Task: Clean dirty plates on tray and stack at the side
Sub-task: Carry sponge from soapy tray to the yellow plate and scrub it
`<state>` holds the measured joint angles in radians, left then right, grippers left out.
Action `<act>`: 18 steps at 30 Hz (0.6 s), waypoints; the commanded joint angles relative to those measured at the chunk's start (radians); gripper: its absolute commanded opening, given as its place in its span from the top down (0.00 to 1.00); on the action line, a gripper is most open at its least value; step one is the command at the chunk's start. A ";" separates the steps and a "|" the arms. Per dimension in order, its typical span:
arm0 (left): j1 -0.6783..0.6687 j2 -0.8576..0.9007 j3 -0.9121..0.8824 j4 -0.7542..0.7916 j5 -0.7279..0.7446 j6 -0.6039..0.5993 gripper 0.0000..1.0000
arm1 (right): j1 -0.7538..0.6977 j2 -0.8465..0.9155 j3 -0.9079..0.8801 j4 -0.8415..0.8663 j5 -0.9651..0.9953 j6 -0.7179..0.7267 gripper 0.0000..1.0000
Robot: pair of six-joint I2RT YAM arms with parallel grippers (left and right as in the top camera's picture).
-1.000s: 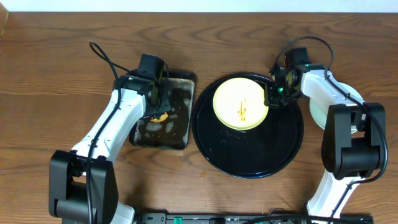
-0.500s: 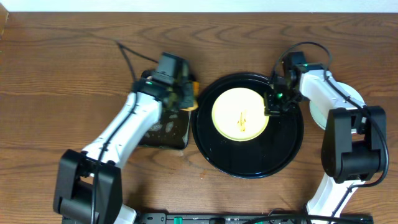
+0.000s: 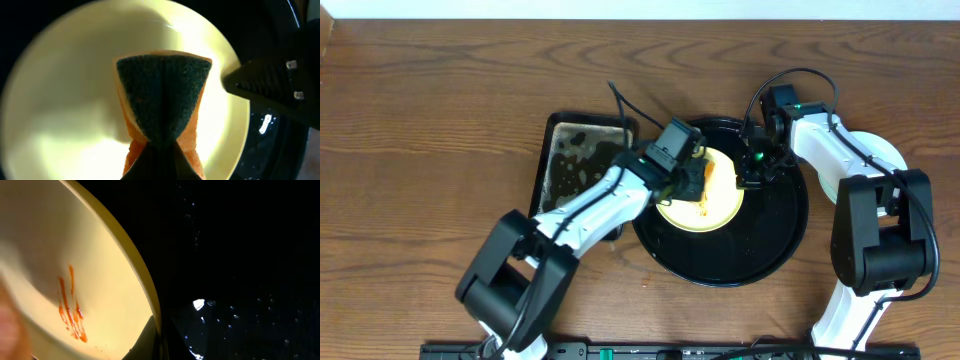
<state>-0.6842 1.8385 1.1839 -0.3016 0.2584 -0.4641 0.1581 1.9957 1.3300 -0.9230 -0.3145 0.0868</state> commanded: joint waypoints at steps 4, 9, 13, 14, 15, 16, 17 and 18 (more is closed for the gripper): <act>-0.077 0.033 -0.003 0.037 0.003 -0.098 0.93 | 0.006 -0.026 -0.003 -0.004 -0.003 0.002 0.99; -0.104 0.046 -0.003 0.039 -0.002 -0.098 0.93 | 0.013 -0.026 -0.003 -0.005 0.001 0.002 0.99; -0.109 0.070 -0.003 0.041 -0.008 -0.099 0.93 | 0.018 -0.026 -0.003 -0.006 0.000 0.002 0.99; -0.109 0.078 -0.003 0.042 -0.008 -0.099 0.92 | 0.019 -0.026 -0.003 -0.006 0.000 0.002 0.99; -0.109 0.089 -0.003 0.043 -0.008 -0.099 0.93 | 0.018 -0.026 -0.003 -0.006 0.000 0.002 0.99; -0.109 0.100 -0.003 0.043 -0.008 -0.099 0.93 | 0.016 -0.026 -0.003 -0.005 0.001 0.002 0.99; -0.109 0.119 -0.003 0.042 -0.008 -0.098 0.93 | 0.016 -0.026 -0.003 -0.008 0.004 0.002 0.99; -0.109 0.131 -0.003 0.042 -0.009 -0.095 0.93 | 0.018 -0.026 -0.003 -0.010 0.005 0.002 0.99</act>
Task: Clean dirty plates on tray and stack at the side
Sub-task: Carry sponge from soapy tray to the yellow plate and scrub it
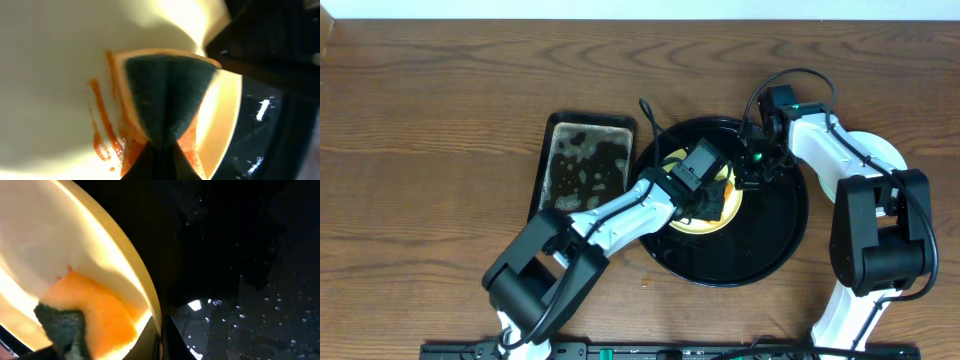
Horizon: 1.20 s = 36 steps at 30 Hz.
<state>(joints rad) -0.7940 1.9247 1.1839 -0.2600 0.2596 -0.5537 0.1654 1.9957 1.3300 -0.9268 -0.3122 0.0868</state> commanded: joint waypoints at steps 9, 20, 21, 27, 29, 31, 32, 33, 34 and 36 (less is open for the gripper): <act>0.062 0.058 -0.002 -0.051 -0.242 0.021 0.93 | 0.010 -0.026 -0.003 -0.020 0.029 0.006 0.99; 0.113 0.055 -0.002 -0.205 -0.080 0.020 0.92 | 0.009 -0.026 -0.003 -0.026 0.054 0.011 0.99; 0.108 0.055 -0.002 -0.230 -0.041 0.020 0.92 | 0.009 -0.026 -0.003 -0.024 0.054 0.011 0.99; 0.084 0.055 -0.002 -0.339 0.002 0.018 0.92 | 0.009 -0.026 -0.003 -0.021 0.054 0.011 0.99; 0.085 0.055 -0.002 -0.348 -0.023 0.018 0.92 | 0.009 -0.026 -0.003 -0.024 0.054 0.011 0.99; 0.091 0.055 -0.002 -0.349 -0.096 0.018 0.92 | 0.009 -0.026 -0.003 -0.027 0.054 0.011 0.99; 0.096 0.055 -0.002 -0.348 -0.138 0.018 0.93 | 0.009 -0.026 -0.003 -0.028 0.054 0.011 0.99; 0.105 0.055 0.001 -0.348 -0.196 0.018 0.92 | 0.009 -0.026 -0.003 -0.027 0.054 0.011 0.99; 0.114 0.055 0.004 -0.349 -0.243 0.018 0.92 | 0.009 -0.026 -0.003 -0.027 0.054 0.011 0.99; 0.134 0.055 0.012 -0.345 -0.327 0.018 0.93 | 0.009 -0.026 -0.003 -0.028 0.054 0.011 0.99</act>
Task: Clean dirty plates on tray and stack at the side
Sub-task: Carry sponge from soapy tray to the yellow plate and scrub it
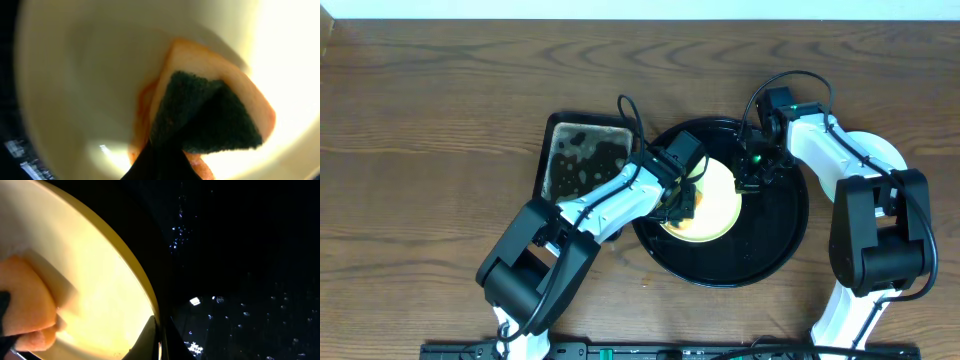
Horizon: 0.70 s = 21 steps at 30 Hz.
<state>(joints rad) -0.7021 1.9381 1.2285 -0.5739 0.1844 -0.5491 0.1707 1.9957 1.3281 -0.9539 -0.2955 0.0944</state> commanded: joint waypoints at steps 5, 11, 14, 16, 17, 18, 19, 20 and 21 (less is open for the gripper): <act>0.093 0.041 -0.018 0.053 -0.303 0.055 0.92 | 0.004 -0.026 -0.002 0.000 0.037 0.005 0.99; 0.101 0.041 -0.018 0.183 -0.295 0.107 0.92 | 0.004 -0.026 -0.002 -0.002 0.037 0.006 0.99; 0.089 0.041 -0.018 0.253 -0.250 0.131 0.92 | 0.004 -0.026 -0.002 -0.005 0.037 0.006 0.99; 0.082 0.041 -0.018 0.290 -0.207 0.130 0.92 | 0.004 -0.026 -0.002 -0.005 0.037 0.006 0.99; 0.079 0.041 -0.018 0.304 -0.180 0.130 0.92 | 0.005 -0.026 -0.002 -0.005 0.037 0.006 0.99; 0.075 0.041 -0.018 0.316 -0.160 0.129 0.92 | 0.006 -0.026 -0.002 -0.005 0.037 0.006 0.99; 0.071 0.041 -0.018 0.323 -0.144 0.129 0.92 | 0.006 -0.026 -0.002 -0.005 0.037 0.006 0.99; 0.066 0.041 -0.018 0.326 -0.142 0.129 0.92 | 0.006 -0.026 -0.002 -0.004 0.037 0.006 0.99; 0.061 0.041 -0.018 0.326 -0.142 0.130 0.92 | 0.006 -0.026 -0.002 -0.004 0.038 0.006 0.99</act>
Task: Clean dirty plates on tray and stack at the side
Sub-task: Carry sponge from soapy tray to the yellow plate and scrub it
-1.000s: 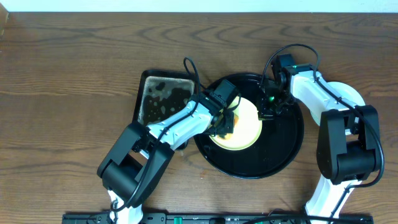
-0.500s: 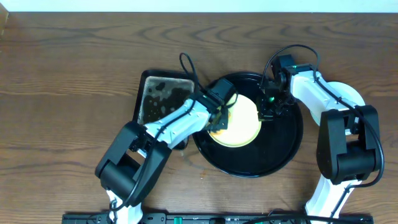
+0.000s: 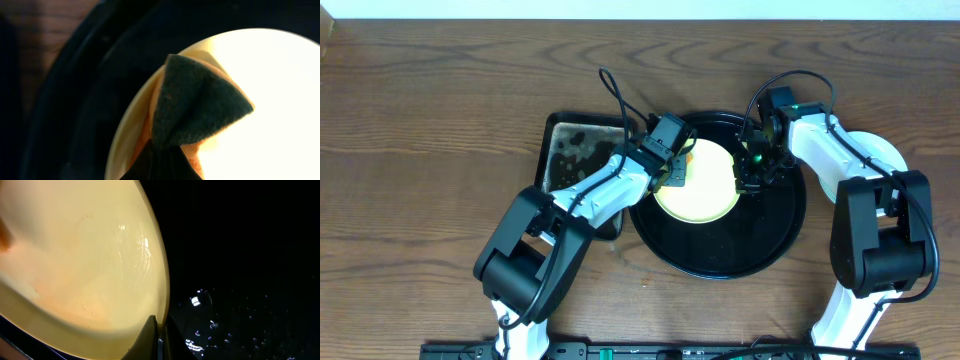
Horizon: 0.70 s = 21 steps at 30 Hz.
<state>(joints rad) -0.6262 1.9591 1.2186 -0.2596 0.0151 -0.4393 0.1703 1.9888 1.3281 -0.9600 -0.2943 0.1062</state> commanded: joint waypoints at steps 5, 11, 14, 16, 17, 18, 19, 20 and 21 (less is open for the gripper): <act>-0.020 0.020 -0.008 0.021 0.171 0.091 0.92 | 0.006 -0.019 -0.002 -0.017 0.174 0.098 0.99; -0.018 0.011 -0.008 0.002 0.225 0.206 0.92 | 0.006 -0.019 -0.002 -0.062 0.324 0.202 0.99; -0.006 -0.024 -0.008 -0.017 0.216 0.221 0.92 | 0.005 -0.019 -0.002 -0.085 0.415 0.247 0.99; 0.008 -0.056 -0.008 -0.032 0.194 0.221 0.92 | 0.005 -0.019 -0.002 -0.089 0.437 0.249 0.99; 0.017 -0.076 -0.008 -0.040 0.176 0.218 0.92 | 0.005 -0.019 -0.002 -0.089 0.437 0.249 0.99; 0.024 -0.095 -0.008 -0.047 0.164 0.217 0.92 | 0.005 -0.019 -0.002 -0.089 0.436 0.249 0.99; 0.034 -0.120 -0.008 -0.058 0.152 0.217 0.92 | 0.005 -0.019 -0.002 -0.088 0.436 0.249 0.99; 0.042 -0.140 -0.008 -0.066 0.153 0.217 0.92 | 0.005 -0.019 -0.002 -0.087 0.436 0.249 0.99; 0.052 -0.167 -0.008 -0.077 0.153 0.217 0.92 | 0.005 -0.019 -0.002 -0.087 0.436 0.249 0.99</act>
<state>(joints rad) -0.6170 1.8973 1.2175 -0.3161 0.2211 -0.2497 0.1715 1.9762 1.3285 -1.0466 0.0013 0.3214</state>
